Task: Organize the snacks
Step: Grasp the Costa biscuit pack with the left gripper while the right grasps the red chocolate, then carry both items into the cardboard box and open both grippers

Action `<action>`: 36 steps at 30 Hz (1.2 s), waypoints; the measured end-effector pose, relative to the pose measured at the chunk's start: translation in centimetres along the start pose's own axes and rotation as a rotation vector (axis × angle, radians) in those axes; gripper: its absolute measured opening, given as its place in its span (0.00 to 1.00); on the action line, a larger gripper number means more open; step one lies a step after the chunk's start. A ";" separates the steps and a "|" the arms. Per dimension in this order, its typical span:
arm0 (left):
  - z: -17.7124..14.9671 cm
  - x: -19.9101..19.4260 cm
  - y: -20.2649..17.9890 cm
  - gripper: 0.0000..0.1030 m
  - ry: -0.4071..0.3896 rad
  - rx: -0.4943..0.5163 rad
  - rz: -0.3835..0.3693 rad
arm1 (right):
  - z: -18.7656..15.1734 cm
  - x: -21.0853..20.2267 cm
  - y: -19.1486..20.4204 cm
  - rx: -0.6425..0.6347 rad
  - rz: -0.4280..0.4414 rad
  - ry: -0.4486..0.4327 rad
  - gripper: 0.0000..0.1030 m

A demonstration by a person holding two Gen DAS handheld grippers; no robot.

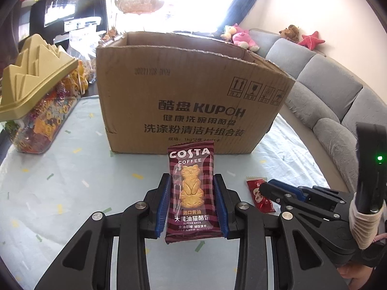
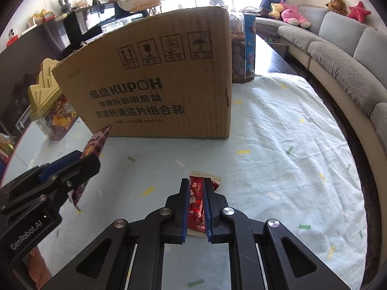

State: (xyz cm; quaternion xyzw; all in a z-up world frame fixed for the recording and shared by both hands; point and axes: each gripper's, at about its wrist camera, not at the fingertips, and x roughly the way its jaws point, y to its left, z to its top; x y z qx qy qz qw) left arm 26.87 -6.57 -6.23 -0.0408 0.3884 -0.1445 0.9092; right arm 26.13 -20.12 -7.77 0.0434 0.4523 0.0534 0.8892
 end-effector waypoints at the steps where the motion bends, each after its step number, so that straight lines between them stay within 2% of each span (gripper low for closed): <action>1: -0.2 -0.2 0.0 0.34 -0.001 -0.001 0.000 | 0.0 0.1 -0.1 0.009 0.007 0.011 0.12; 3: -0.5 -0.4 0.0 0.34 0.000 0.002 0.003 | -0.2 0.2 -0.4 0.033 0.022 0.029 0.13; 6: -0.6 -0.4 -0.2 0.34 0.008 0.008 0.007 | -0.2 0.3 -0.5 0.039 0.002 0.025 0.29; 7: -0.6 -0.4 -0.2 0.34 0.013 0.007 0.008 | -0.2 0.6 -0.5 0.039 0.005 0.032 0.31; 14: -0.7 0.6 0.1 0.33 0.045 0.000 0.013 | 0.2 2.4 0.2 0.016 -0.023 0.085 0.30; 17: -0.8 0.7 0.3 0.34 0.049 -0.008 0.012 | 0.2 2.6 0.3 0.003 -0.036 0.098 0.23; 19: -0.8 0.6 0.5 0.33 0.048 -0.016 0.009 | 0.2 2.4 0.4 -0.009 -0.037 0.094 0.23; 27: -0.1 -1.4 0.7 0.33 -0.003 -0.014 0.002 | 0.2 -0.9 1.2 -0.009 -0.003 0.016 0.22; 36: 2.1 -5.5 0.4 0.33 -0.114 0.007 -0.006 | 1.8 -6.9 2.7 -0.027 0.040 -0.137 0.22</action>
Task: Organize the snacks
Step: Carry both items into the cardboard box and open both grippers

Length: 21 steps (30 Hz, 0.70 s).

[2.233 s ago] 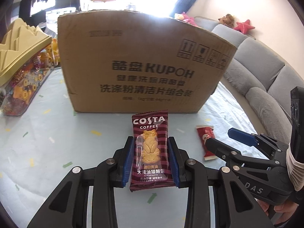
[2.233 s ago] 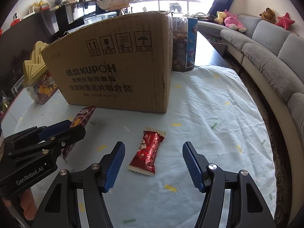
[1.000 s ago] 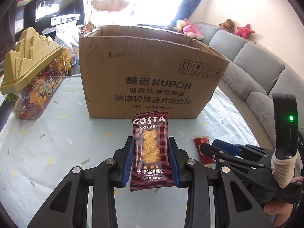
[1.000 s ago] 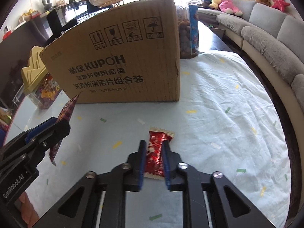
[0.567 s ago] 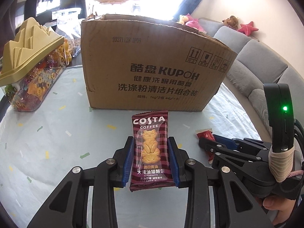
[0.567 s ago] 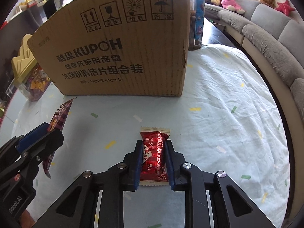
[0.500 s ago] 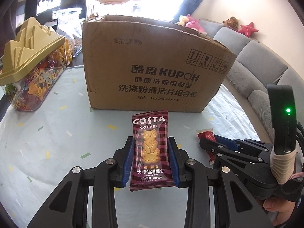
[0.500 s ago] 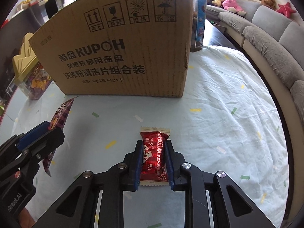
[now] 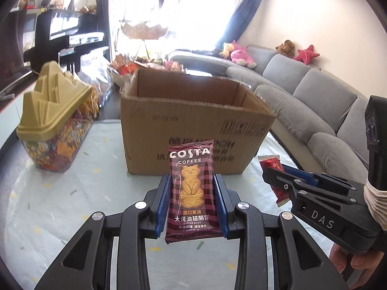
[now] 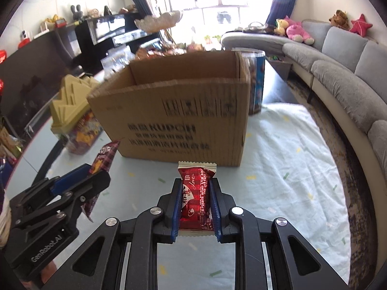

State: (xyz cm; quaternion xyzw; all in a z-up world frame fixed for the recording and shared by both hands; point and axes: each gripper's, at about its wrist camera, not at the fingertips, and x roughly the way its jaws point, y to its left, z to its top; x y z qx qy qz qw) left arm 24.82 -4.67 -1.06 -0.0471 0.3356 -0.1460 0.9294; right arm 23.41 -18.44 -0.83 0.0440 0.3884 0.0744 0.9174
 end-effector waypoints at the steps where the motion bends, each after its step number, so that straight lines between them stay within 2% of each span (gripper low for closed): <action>1: 0.3 -0.4 0.0 0.33 -0.013 0.001 -0.001 | 0.5 -0.5 0.2 -0.004 0.006 -0.016 0.22; 10: 3.7 -3.0 0.0 0.33 -0.108 0.036 0.013 | 3.9 -4.1 2.0 -0.046 0.032 -0.138 0.22; 21: 9.0 -3.2 1.0 0.33 -0.147 0.077 0.045 | 8.7 -4.9 3.6 -0.114 0.013 -0.201 0.22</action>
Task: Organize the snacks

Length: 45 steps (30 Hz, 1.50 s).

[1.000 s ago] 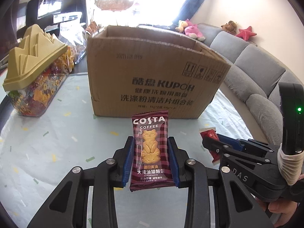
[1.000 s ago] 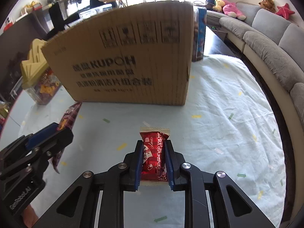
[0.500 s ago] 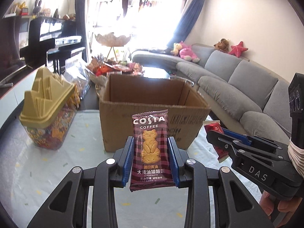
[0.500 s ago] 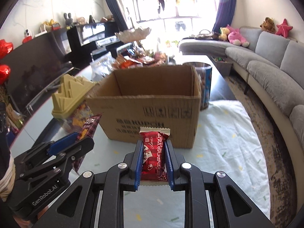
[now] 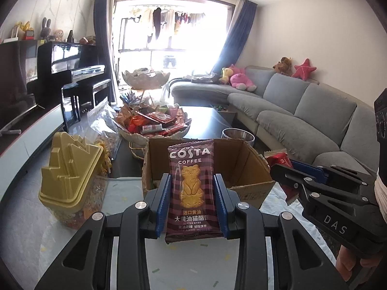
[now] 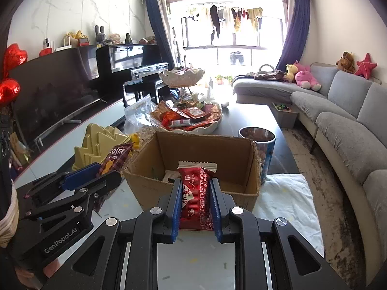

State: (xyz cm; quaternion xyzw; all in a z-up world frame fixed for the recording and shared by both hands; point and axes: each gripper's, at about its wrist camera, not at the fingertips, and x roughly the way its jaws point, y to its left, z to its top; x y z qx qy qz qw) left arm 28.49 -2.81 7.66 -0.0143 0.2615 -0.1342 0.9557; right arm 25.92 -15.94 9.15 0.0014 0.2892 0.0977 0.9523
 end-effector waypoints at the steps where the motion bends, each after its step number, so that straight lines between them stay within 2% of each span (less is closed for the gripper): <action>1: 0.3 0.1 0.0 0.34 -0.002 0.007 0.004 | 0.5 0.2 0.0 -0.004 0.002 0.002 0.22; 11: 3.8 4.3 0.7 0.34 0.050 0.049 0.036 | 3.1 3.2 -0.7 -0.025 -0.012 0.020 0.22; 20: 4.6 8.7 0.6 0.34 0.125 0.072 0.039 | 4.6 7.7 -2.7 -0.003 -0.021 0.082 0.22; 24: 4.6 10.3 1.0 0.40 0.151 0.057 0.058 | 4.5 9.4 -3.4 0.010 -0.030 0.116 0.23; 26: 4.3 10.5 1.2 0.47 0.155 0.052 0.066 | 4.4 10.1 -3.8 0.028 -0.043 0.124 0.23; 27: 4.2 10.6 1.3 0.54 0.157 0.052 0.079 | 4.3 10.3 -3.9 0.035 -0.054 0.127 0.29; 28: 4.1 10.5 1.4 0.56 0.155 0.052 0.092 | 4.2 10.4 -4.1 0.042 -0.065 0.128 0.38; 30: 3.8 10.0 1.6 0.57 0.144 0.053 0.114 | 4.0 10.5 -4.1 0.038 -0.079 0.128 0.44; 32: 3.6 9.4 1.7 0.61 0.133 0.051 0.135 | 3.6 10.2 -4.0 0.032 -0.084 0.131 0.44; 34: 3.4 8.4 1.7 0.64 0.114 0.052 0.150 | 3.3 9.7 -3.9 0.034 -0.086 0.129 0.53; 38: 2.8 5.7 1.4 0.74 0.068 0.053 0.192 | 2.6 7.8 -3.4 0.023 -0.096 0.104 0.61; 40: 2.5 4.3 1.4 0.82 0.051 0.044 0.207 | 2.3 6.4 -3.3 0.024 -0.099 0.085 0.66; 45: 1.2 0.5 0.8 0.91 0.018 0.044 0.220 | 1.1 2.5 -2.4 0.014 -0.123 0.028 0.76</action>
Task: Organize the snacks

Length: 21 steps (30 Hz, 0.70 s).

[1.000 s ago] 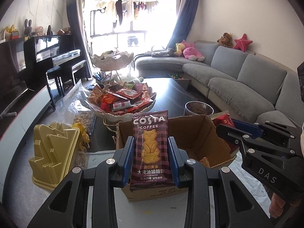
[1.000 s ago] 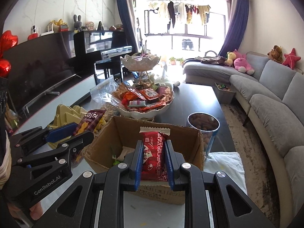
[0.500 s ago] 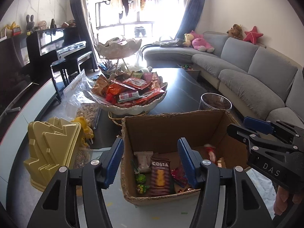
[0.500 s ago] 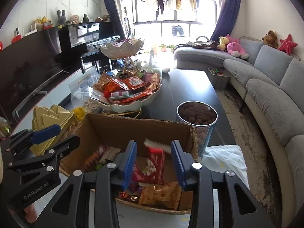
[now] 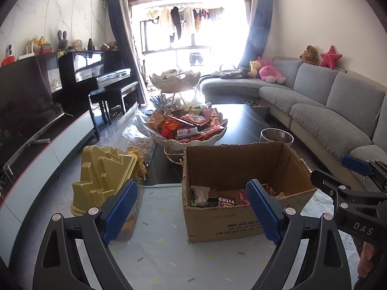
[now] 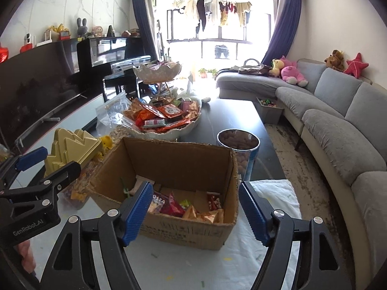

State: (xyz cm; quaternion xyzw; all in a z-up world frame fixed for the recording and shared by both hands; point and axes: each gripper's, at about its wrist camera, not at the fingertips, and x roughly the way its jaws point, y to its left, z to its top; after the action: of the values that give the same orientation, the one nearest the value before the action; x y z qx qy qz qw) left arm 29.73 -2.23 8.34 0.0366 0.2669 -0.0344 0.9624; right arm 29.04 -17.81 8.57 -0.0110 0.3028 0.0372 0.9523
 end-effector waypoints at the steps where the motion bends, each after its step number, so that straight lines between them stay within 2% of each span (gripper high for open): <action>1: -0.4 -1.0 -0.1 0.94 -0.009 0.003 0.006 | -0.3 -1.0 0.1 0.000 -0.005 -0.015 0.78; 6: -2.1 -4.9 -0.6 0.99 -0.057 0.019 0.021 | -2.3 -4.9 0.2 0.011 -0.013 -0.064 0.85; 12: -4.2 -8.9 -1.0 1.00 -0.097 0.013 0.032 | -4.6 -8.8 0.3 0.010 -0.031 -0.097 0.89; 21: -8.2 -13.9 -1.4 1.00 -0.116 0.012 0.017 | -8.6 -14.5 0.5 0.027 -0.054 -0.141 0.90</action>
State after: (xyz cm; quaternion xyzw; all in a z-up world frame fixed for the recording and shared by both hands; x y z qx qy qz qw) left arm 13.51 -2.21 8.49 0.0427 0.2104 -0.0300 0.9762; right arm 12.27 -18.63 9.88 -0.0035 0.2350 0.0079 0.9720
